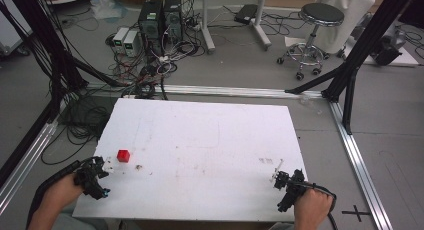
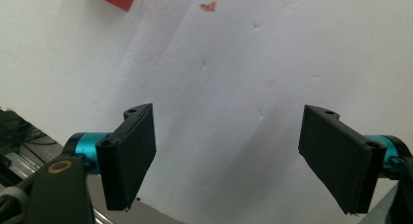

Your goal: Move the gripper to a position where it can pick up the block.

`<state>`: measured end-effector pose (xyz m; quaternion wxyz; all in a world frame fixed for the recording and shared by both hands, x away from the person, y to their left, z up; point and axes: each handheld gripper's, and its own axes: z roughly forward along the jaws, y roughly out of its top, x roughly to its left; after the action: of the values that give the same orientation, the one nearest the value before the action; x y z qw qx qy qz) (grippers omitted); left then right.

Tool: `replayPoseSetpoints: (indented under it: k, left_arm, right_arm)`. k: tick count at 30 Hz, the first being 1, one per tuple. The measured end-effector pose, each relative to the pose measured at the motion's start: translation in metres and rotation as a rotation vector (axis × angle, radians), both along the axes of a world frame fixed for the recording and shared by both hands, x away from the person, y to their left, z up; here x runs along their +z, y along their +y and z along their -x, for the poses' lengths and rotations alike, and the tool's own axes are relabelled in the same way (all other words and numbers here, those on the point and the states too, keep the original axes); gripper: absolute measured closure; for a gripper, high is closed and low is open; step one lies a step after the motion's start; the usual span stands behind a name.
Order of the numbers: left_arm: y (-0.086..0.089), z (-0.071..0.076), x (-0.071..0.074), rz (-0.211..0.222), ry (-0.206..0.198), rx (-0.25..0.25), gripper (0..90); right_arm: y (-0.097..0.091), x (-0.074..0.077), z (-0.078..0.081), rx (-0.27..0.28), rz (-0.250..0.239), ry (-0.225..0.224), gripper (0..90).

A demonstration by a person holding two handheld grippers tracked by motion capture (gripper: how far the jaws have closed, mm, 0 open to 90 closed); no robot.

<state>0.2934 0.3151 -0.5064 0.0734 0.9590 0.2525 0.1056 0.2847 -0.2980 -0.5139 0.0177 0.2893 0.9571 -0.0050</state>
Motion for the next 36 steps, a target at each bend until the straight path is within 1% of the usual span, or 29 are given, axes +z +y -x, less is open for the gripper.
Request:
replayPoseSetpoints:
  k: [8, 14, 16, 17, 19, 21, 22, 23, 24, 27, 29, 31, 32, 36]
  left_arm:
    - [-0.001, 0.0, 0.001, -0.008, 0.003, -0.01, 21.7]
    - [-0.001, 0.001, 0.0, 0.001, 0.008, -0.008, 21.7]
    - [-0.001, 0.0, 0.0, 0.002, 0.001, -0.013, 21.7]
    - [-0.002, 0.0, 0.0, 0.003, -0.003, -0.006, 21.7]
    - [-0.003, 0.0, 0.0, -0.003, 0.0, -0.015, 21.7]
    - [-0.007, 0.0, 0.0, -0.009, 0.001, -0.033, 21.7]
    - [-0.007, 0.0, 0.0, -0.009, 0.001, -0.033, 21.7]
    - [-0.01, -0.002, -0.001, -0.016, -0.003, -0.053, 21.7]
    - [-0.011, -0.002, -0.001, -0.016, -0.008, -0.054, 21.7]
    - [-0.013, -0.004, 0.0, -0.029, -0.009, -0.085, 21.7]
    - [-0.011, -0.004, 0.001, -0.038, -0.01, -0.126, 21.7]
    - [-0.009, -0.005, 0.002, -0.042, -0.009, -0.139, 21.7]
    - [-0.006, -0.006, 0.004, -0.042, -0.008, -0.159, 21.7]
    - [0.0, -0.009, 0.009, -0.033, -0.005, -0.179, 21.7]
  right_arm:
    - [0.0, 0.0, 0.0, 0.006, -0.003, -0.002, 3.3]
    - [0.0, 0.0, 0.0, 0.003, -0.005, -0.003, 3.2]
    - [0.0, 0.0, 0.0, 0.002, -0.005, -0.002, 3.2]
    - [0.0, -0.001, 0.0, 0.0, -0.005, -0.003, 3.2]
    - [0.0, -0.001, -0.001, 0.009, -0.003, -0.005, 3.2]
    - [0.001, -0.001, -0.001, 0.008, -0.007, -0.004, 3.2]
    - [0.001, -0.001, -0.001, 0.008, -0.007, -0.004, 3.2]
    - [-0.001, -0.001, 0.0, 0.01, -0.011, -0.01, 3.2]
    - [-0.002, 0.0, 0.001, 0.003, -0.017, -0.011, 3.2]
    - [-0.004, 0.0, 0.002, 0.002, -0.027, -0.018, 3.2]
    - [-0.004, 0.0, 0.002, 0.002, -0.03, -0.019, 3.2]
    - [-0.004, 0.0, 0.002, 0.003, -0.03, -0.02, 3.3]
    - [-0.004, 0.0, 0.002, 0.003, -0.031, -0.021, 3.2]
    - [-0.003, 0.001, 0.002, -0.003, -0.035, -0.021, 3.2]
